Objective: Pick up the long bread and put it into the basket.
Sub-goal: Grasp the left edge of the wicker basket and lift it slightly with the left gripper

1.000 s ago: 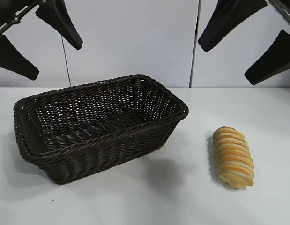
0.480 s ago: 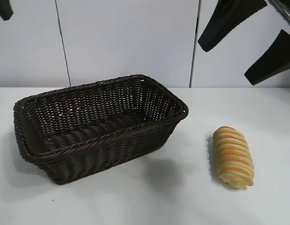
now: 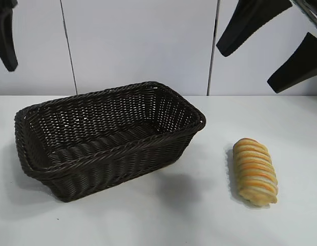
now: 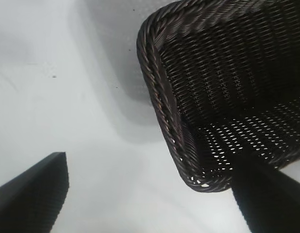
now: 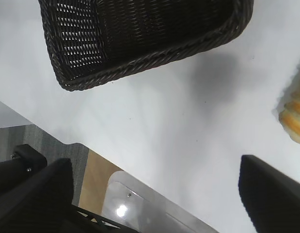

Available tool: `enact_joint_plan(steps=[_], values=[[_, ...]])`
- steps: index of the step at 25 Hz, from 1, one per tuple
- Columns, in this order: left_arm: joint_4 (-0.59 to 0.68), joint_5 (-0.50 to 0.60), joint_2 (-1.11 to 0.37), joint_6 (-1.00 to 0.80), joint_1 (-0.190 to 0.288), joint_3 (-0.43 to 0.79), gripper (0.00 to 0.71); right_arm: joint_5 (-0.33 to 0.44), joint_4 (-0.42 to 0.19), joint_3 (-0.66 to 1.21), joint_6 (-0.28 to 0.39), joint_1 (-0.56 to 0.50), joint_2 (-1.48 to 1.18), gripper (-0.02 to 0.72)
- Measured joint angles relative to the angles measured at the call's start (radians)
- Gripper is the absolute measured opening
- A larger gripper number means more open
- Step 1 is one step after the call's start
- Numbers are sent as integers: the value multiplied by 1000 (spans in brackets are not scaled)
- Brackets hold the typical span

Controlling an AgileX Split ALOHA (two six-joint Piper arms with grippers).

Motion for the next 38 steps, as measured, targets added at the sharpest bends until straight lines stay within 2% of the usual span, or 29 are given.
enact_joint_plan(steps=[15,23,29,38], values=[[0,-30,165,4,0,22,654,0,1,0,0,0,0,639],[-82,-156,207,14,0,28,654,0,1,0,0,0,0,639],[-108,-184,207,5,18,32,654,0,1,0,0,0,0,639],[-158,-289,231,1,29,139,654,-11,1,0,0,0,0,639]])
